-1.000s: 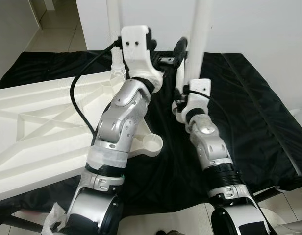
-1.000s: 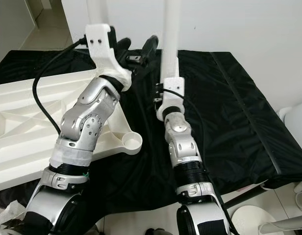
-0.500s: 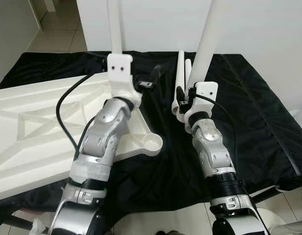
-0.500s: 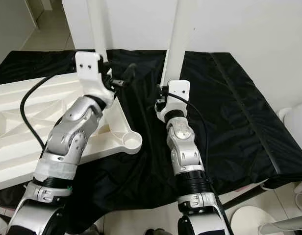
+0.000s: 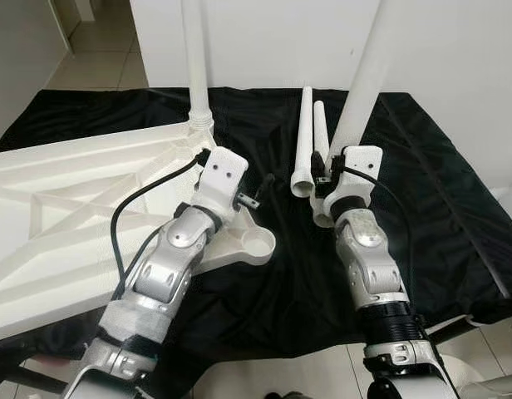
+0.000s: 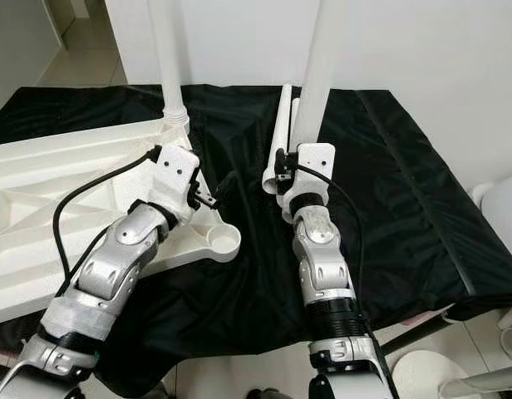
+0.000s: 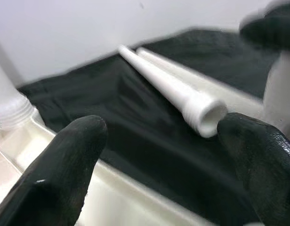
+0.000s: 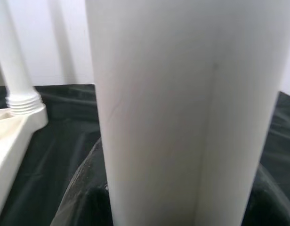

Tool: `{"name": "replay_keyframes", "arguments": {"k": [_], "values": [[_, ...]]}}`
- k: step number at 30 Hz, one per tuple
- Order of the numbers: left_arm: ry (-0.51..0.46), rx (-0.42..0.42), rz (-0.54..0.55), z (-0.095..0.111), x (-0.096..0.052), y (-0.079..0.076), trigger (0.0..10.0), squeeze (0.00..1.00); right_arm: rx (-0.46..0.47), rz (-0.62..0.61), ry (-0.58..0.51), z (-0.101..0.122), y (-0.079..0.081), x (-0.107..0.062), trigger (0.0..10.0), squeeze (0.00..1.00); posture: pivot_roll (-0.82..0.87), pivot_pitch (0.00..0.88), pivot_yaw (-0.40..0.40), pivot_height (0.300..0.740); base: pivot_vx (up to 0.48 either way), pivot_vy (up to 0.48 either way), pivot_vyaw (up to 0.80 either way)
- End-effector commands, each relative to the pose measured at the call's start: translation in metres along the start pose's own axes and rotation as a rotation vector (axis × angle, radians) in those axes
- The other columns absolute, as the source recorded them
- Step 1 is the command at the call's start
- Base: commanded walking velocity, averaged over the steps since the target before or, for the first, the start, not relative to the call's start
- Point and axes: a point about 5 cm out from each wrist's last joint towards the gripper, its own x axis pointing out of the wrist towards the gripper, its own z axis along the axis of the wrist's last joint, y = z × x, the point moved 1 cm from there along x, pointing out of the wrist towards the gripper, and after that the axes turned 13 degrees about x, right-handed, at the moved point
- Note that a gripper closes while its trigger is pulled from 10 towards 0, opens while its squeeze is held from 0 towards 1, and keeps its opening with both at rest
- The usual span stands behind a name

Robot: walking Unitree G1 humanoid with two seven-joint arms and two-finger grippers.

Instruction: Building children table

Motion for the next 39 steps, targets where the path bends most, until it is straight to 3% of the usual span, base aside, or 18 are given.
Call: {"name": "replay_keyframes", "arguments": {"k": [1,4,5,8,17,33,39], "values": [[0.005,0.025,-0.026,-0.003,-0.003,-0.001,10.0,0.0,-0.002,-0.002,-0.011,0.002,-0.002,-0.002,10.0,0.0,0.04,0.057,-0.044,0.74,0.0,0.0,0.0],[0.02,0.042,-0.03,-0.008,-0.007,0.003,10.0,0.0,-0.004,-0.007,-0.01,0.002,-0.004,-0.003,10.0,0.0,0.04,0.057,-0.045,0.74,0.0,0.0,0.0],[0.058,0.121,-0.067,-0.021,-0.018,0.013,10.0,0.0,-0.01,-0.013,-0.005,0.001,-0.007,-0.004,10.0,0.0,0.04,0.057,-0.047,0.74,0.0,0.0,0.0],[0.084,0.167,-0.094,-0.028,-0.026,0.02,10.0,0.0,-0.012,-0.016,-0.002,0.0,-0.008,-0.004,10.0,0.0,0.04,0.058,-0.047,0.74,0.0,0.0,0.0],[0.133,0.286,-0.149,-0.037,-0.034,0.027,10.0,0.0,-0.024,-0.014,0.001,0.001,-0.009,-0.003,10.0,0.0,0.05,0.06,-0.048,0.74,0.0,0.0,0.0],[0.138,0.376,-0.3,-0.043,-0.042,0.013,10.0,0.0,-0.037,-0.019,0.003,0.001,-0.011,-0.004,10.0,0.0,0.04,0.068,-0.045,0.74,0.0,0.0,0.0],[0.159,0.412,-0.338,-0.048,-0.048,0.016,10.0,0.0,-0.039,-0.027,0.007,0.0,-0.013,-0.005,10.0,0.0,0.04,0.082,-0.043,0.74,0.0,0.0,0.0]]}}
